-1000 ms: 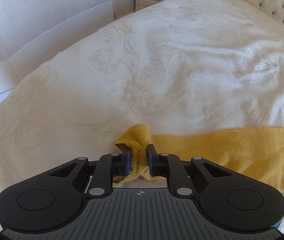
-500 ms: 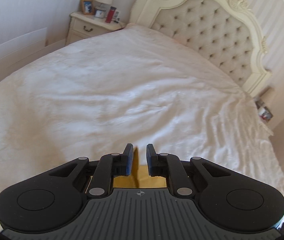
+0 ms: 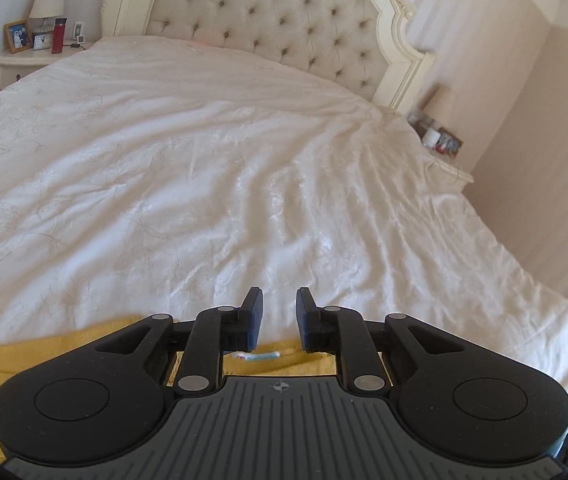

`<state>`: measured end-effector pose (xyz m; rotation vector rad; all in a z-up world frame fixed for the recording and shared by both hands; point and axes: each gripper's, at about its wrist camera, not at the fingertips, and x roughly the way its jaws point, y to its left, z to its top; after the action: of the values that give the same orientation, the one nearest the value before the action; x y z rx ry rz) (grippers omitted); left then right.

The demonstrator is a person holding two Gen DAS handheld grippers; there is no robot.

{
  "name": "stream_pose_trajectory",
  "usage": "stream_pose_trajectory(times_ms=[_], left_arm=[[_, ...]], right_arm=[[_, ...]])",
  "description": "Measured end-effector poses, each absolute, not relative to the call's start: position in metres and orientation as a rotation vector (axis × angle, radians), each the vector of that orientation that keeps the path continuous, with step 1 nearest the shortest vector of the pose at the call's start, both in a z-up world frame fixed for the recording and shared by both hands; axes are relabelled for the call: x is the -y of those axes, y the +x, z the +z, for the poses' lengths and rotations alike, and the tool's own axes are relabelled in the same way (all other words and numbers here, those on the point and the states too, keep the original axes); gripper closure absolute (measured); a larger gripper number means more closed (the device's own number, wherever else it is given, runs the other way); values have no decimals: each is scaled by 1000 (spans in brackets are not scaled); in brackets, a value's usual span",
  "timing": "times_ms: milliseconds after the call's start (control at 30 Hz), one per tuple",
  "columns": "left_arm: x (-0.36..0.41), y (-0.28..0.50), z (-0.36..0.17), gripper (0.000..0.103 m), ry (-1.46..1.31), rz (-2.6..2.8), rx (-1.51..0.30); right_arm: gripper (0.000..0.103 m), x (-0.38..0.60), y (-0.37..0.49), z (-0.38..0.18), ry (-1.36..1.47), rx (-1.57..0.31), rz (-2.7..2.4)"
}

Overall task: Fold small clothes
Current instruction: 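Carry the held sleeve across the sweater body and open the left gripper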

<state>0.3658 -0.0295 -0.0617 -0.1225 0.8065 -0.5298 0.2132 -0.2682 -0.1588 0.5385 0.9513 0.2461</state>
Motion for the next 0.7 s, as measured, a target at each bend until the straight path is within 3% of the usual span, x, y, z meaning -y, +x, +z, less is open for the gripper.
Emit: stream_pose_trajectory(times_ms=[100, 400, 700], left_arm=[[20, 351, -84, 70, -59, -442, -850], [-78, 314, -152, 69, -24, -167, -1041], [-143, 304, -196, 69, -91, -11, -1123]], right_arm=[[0, 270, 221, -157, 549, -941, 232], [0, 223, 267, -165, 551, -955, 312], [0, 125, 338, -178, 480, -1001, 521]])
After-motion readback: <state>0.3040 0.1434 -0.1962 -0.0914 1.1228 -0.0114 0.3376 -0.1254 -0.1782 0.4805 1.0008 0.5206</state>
